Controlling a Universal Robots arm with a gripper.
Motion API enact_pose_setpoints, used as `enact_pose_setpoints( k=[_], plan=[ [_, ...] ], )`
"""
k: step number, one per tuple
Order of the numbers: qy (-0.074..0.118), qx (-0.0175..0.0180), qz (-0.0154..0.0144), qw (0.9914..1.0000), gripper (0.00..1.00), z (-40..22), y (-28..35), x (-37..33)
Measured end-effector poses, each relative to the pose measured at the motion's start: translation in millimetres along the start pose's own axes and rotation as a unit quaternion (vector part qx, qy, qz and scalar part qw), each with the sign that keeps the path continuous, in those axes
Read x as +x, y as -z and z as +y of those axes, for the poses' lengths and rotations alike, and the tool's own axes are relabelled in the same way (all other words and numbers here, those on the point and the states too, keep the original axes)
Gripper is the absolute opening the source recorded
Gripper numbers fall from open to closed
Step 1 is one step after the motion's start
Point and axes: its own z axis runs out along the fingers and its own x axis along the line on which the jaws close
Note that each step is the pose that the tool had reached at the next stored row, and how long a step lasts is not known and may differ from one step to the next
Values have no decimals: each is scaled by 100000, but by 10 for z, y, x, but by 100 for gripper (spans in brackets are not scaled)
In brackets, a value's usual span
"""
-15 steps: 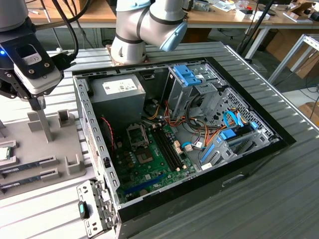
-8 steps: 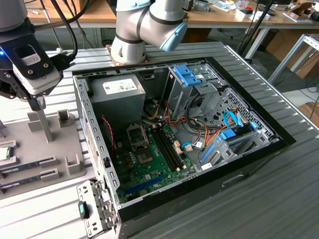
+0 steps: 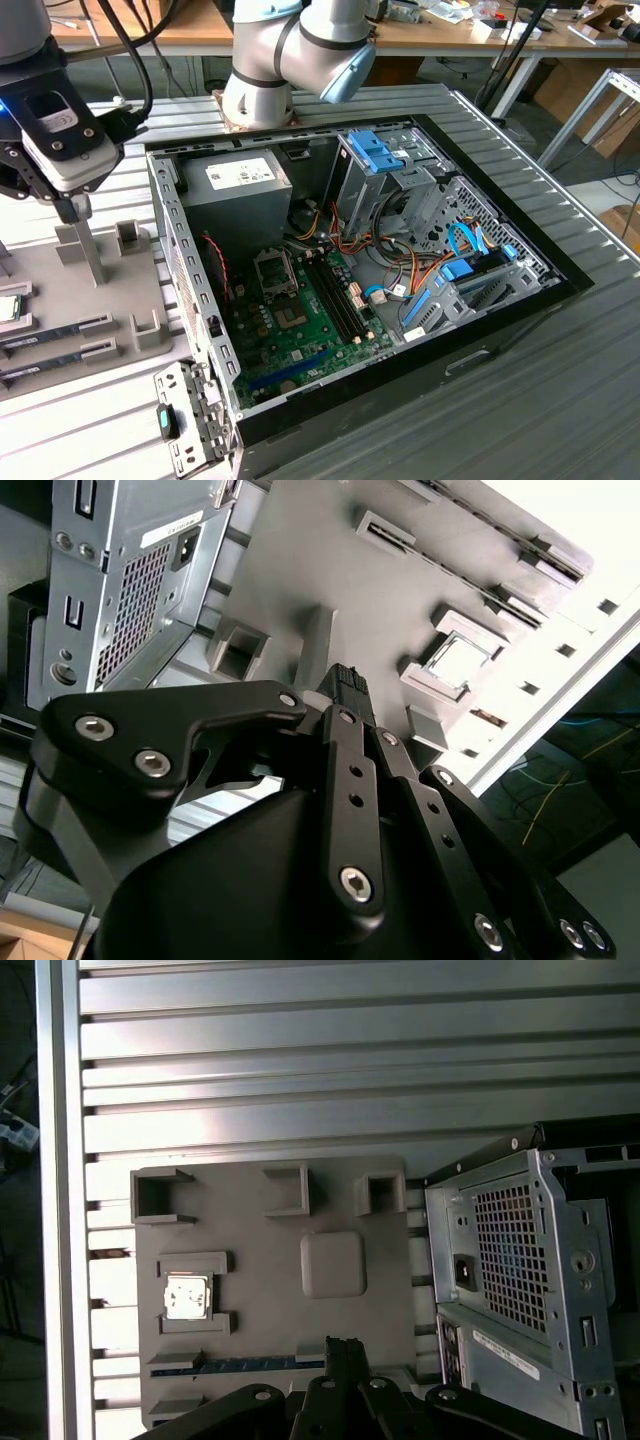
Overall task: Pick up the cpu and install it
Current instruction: 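Reach for the cpu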
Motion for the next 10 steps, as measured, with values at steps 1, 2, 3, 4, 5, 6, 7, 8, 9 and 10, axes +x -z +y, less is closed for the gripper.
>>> enact_pose_setpoints(
  k=[1,2,3,4,5,6,7,8,9,10],
  plan=[
    [2,-1,-1,100000,11,0,-1,2],
    [1,-1,-3,100000,11,-1,-3,8],
    [2,-1,1,100000,11,-1,-4,12],
    [1,0,2,100000,11,-1,-4,13],
    [2,1,-1,100000,11,-1,-5,14],
    [2,-1,-2,100000,11,-2,-6,16],
    [0,-3,-3,100000,11,-2,-7,17],
    [-1,1,0,100000,11,-2,-7,20],
    [-3,1,-1,100000,11,-2,-7,23],
    [-2,3,0,100000,11,-2,-8,26]
  ],
)
